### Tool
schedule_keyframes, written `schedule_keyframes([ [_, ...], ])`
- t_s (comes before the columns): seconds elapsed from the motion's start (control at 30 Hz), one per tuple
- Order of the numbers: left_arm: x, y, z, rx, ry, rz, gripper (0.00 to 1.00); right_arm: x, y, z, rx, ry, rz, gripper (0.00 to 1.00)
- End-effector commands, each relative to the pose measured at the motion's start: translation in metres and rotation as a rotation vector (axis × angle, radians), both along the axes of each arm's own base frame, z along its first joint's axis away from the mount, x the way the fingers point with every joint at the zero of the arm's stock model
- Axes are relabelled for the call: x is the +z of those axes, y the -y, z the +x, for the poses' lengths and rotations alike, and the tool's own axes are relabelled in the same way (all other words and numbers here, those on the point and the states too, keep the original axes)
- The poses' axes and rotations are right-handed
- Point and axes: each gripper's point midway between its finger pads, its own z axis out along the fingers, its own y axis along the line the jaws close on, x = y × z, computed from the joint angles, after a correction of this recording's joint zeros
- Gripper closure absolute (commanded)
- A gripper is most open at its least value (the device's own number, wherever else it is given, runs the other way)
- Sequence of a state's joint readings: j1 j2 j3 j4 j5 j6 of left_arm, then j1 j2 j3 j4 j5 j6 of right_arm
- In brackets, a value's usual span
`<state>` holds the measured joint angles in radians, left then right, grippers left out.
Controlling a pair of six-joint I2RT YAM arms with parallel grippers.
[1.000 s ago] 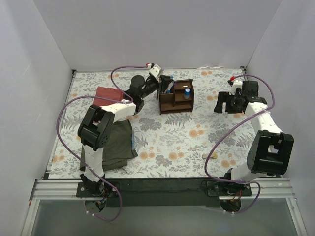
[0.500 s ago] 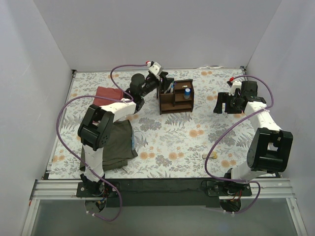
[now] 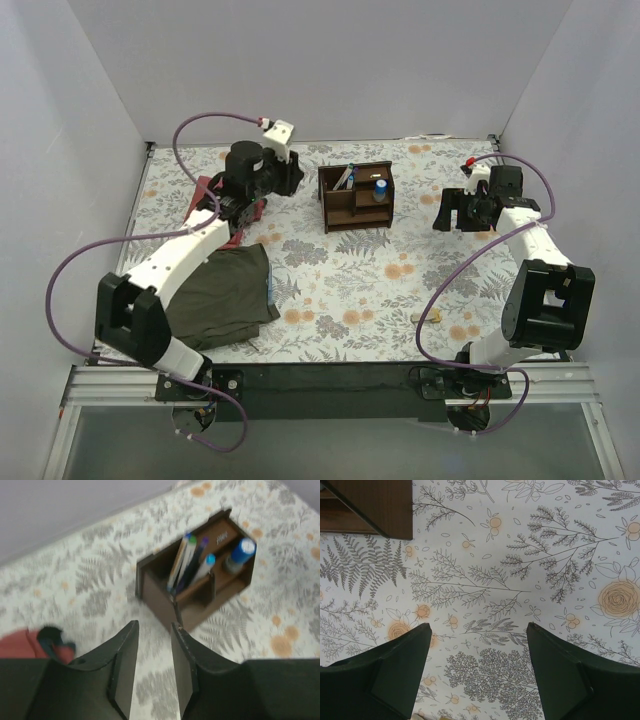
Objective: Sort the stationery into containers
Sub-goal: Pick up the pen from the center of the board.
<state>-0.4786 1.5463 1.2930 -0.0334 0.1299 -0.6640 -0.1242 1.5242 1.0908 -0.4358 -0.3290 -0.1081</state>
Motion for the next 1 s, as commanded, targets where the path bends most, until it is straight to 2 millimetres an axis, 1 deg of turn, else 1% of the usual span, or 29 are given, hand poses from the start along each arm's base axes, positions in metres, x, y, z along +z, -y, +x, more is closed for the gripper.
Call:
schedule_keyframes([
  [0.0,-0.114,-0.043,-0.085,-0.024,-0.438,0.217,0.66,0.004,-0.004,0.005,0.015,0.031,0.026,0.14],
  [0.03,-0.124,-0.043,-0.094,-0.024,-0.496,0.213,0.64,0.005,-0.004,0.006,0.014,0.031,0.029,0.14],
  [0.07,-0.137,-0.047,-0.108,-0.02,-0.589,0.226,0.64,0.006,-0.005,0.007,0.016,0.03,0.035,0.14],
  [0.1,-0.155,-0.048,-0.115,-0.026,-0.668,0.254,0.64,0.006,-0.005,0.008,0.017,0.03,0.036,0.14],
  [0.13,-0.165,-0.049,-0.122,-0.026,-0.733,0.267,0.64,0.01,-0.005,0.01,0.018,0.035,0.037,0.14],
  [0.17,-0.178,-0.056,-0.134,-0.012,-0.818,0.301,0.64,0.011,-0.005,0.011,0.019,0.038,0.037,0.14],
  [0.2,-0.193,-0.06,-0.139,0.02,-0.88,0.305,0.64,0.012,-0.006,0.012,0.02,0.039,0.038,0.14],
  [0.23,-0.196,-0.062,-0.141,0.022,-0.884,0.302,0.64,0.014,-0.006,0.012,0.022,0.042,0.038,0.14],
  [0.27,-0.198,-0.063,-0.139,0.034,-0.862,0.29,0.63,0.014,-0.008,0.011,0.032,0.042,0.05,0.14],
  [0.3,-0.201,-0.067,-0.143,0.049,-0.868,0.289,0.62,0.017,-0.009,0.011,0.042,0.054,0.051,0.14],
  [0.33,-0.202,-0.069,-0.145,0.062,-0.878,0.292,0.62,0.018,-0.01,0.009,0.047,0.054,0.055,0.13],
  [0.4,-0.207,-0.074,-0.155,0.062,-0.916,0.304,0.62,0.019,-0.014,0.006,0.057,0.058,0.067,0.13],
  [0.5,-0.207,-0.08,-0.163,0.07,-0.933,0.306,0.61,0.015,-0.016,-0.003,0.061,0.049,0.075,0.13],
  [0.53,-0.21,-0.082,-0.167,0.072,-0.942,0.311,0.61,0.014,-0.016,-0.005,0.06,0.046,0.073,0.13],
  [0.57,-0.21,-0.084,-0.168,0.074,-0.94,0.311,0.61,0.01,-0.016,-0.008,0.058,0.037,0.071,0.13],
  [0.7,-0.215,-0.092,-0.171,0.094,-0.942,0.32,0.62,0.011,-0.017,-0.013,0.059,0.038,0.074,0.13],
  [0.8,-0.222,-0.094,-0.178,0.091,-0.968,0.326,0.61,0.01,-0.017,-0.013,0.059,0.038,0.074,0.13],
  [0.93,-0.222,-0.094,-0.172,0.093,-0.958,0.311,0.61,0.013,-0.016,-0.01,0.058,0.046,0.07,0.13],
  [0.97,-0.225,-0.094,-0.172,0.091,-0.967,0.315,0.61,0.013,-0.016,-0.01,0.059,0.048,0.069,0.13],
])
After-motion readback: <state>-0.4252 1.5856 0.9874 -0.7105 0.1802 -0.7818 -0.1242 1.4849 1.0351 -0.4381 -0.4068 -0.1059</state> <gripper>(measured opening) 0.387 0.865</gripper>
